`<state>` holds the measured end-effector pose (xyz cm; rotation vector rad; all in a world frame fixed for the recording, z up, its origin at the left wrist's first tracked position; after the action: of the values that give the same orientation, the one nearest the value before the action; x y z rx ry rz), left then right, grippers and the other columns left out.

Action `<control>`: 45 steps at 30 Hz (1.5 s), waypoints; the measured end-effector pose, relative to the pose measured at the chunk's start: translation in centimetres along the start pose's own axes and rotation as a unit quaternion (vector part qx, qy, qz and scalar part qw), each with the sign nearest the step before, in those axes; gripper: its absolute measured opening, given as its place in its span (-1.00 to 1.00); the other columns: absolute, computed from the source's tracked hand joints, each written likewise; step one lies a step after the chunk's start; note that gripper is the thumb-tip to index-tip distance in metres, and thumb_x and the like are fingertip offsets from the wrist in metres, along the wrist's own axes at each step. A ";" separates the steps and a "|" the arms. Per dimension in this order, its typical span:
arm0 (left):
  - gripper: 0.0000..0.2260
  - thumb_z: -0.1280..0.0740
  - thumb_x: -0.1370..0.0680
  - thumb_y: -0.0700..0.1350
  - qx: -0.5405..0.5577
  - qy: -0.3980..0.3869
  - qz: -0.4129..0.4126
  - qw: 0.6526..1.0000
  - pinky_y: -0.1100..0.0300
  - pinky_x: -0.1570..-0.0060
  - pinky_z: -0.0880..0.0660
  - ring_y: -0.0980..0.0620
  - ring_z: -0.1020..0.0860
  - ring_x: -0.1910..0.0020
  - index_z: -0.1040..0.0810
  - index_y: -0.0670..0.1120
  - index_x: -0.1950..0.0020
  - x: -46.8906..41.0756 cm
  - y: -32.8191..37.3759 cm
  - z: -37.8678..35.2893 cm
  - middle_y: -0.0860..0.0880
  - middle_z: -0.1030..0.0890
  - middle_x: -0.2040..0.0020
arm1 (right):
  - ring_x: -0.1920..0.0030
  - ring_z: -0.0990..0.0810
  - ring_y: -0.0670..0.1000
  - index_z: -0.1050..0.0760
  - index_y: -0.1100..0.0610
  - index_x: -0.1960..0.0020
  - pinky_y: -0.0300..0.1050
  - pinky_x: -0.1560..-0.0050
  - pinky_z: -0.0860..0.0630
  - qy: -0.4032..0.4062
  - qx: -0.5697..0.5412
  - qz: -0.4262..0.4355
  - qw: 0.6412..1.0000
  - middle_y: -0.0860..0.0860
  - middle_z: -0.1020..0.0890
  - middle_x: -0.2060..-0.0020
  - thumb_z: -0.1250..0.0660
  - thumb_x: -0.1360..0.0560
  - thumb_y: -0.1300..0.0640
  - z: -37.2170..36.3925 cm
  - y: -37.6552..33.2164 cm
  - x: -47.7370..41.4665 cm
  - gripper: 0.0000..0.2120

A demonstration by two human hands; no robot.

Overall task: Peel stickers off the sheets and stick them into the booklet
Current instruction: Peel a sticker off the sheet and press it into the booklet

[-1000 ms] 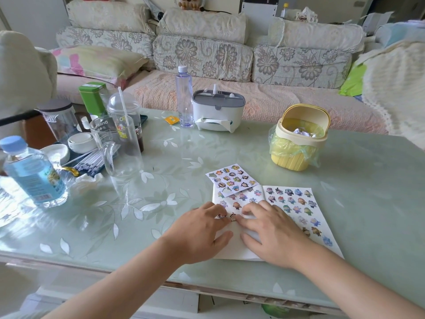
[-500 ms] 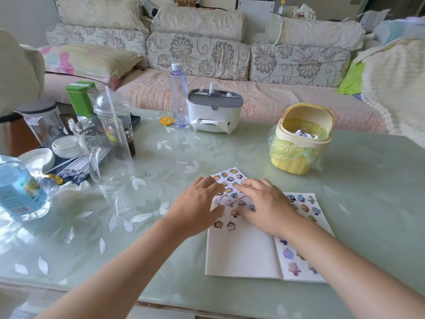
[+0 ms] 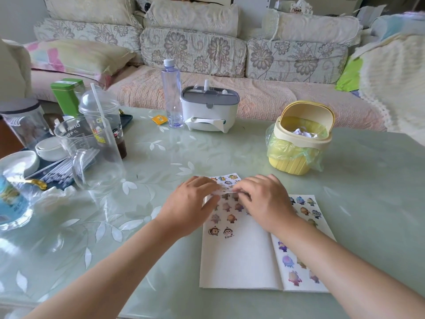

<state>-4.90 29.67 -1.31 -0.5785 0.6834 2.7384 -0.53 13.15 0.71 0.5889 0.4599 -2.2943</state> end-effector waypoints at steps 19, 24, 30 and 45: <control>-0.83 -0.37 -0.60 -0.08 0.540 0.037 0.386 0.747 0.13 0.17 -0.43 0.05 -0.60 0.23 -0.68 -0.15 0.06 2.5 3.7 0.2 0.00 -0.70 0.12 | 0.18 -0.53 0.01 -0.65 0.01 0.12 -0.03 0.14 -0.47 0.129 -0.044 0.011 0.991 -0.10 -0.57 0.23 -0.45 -0.40 0.22 4.4 -3.6 0.6 -0.87; -0.83 -0.34 -0.62 -0.13 0.515 0.038 0.364 0.775 0.27 0.32 -0.46 0.09 -0.59 0.29 -0.61 -0.12 0.16 2.2 3.6 0.5 -0.01 -0.67 0.22 | 0.21 -0.50 -0.19 -0.65 -0.03 0.06 -0.13 0.08 -0.52 0.063 -0.154 -0.065 0.984 -0.21 -0.62 0.23 -0.32 -0.47 -0.03 3.9 -3.8 0.6 -0.83; -0.82 -0.29 -0.65 -0.15 0.472 0.044 0.318 0.821 0.32 0.37 -0.46 0.14 -0.58 0.33 -0.57 -0.15 0.13 1.7 3.8 0.8 0.09 -0.63 0.31 | 0.33 -0.55 -0.10 -0.70 -0.07 0.12 -0.12 0.20 -0.54 0.025 -0.227 -0.162 0.960 -0.20 -0.67 0.32 -0.48 -0.47 0.03 4.1 -3.1 0.5 -0.98; -0.80 -0.34 -0.62 -0.07 0.385 0.055 0.280 0.878 -0.02 0.27 -0.55 -0.17 -0.59 0.25 -0.64 -0.01 0.18 1.2 3.9 1.3 0.00 -0.66 0.31 | 0.38 -0.56 -0.17 -0.73 -0.01 0.13 -0.29 0.26 -0.49 -0.029 -0.352 -0.278 0.893 -0.11 -0.68 0.37 -0.53 -0.44 0.04 3.6 -1.6 0.9 -0.95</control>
<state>-7.69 27.19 0.72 -0.3692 2.1023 2.5348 -3.29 12.03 3.43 0.0067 1.5033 -2.3948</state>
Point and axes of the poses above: each hand's wrist, its own x-axis away from the middle knuckle, its own z-axis out of the back of the hand, y = z × x, the point moved 6 cm from there along -x, towards the middle knuckle
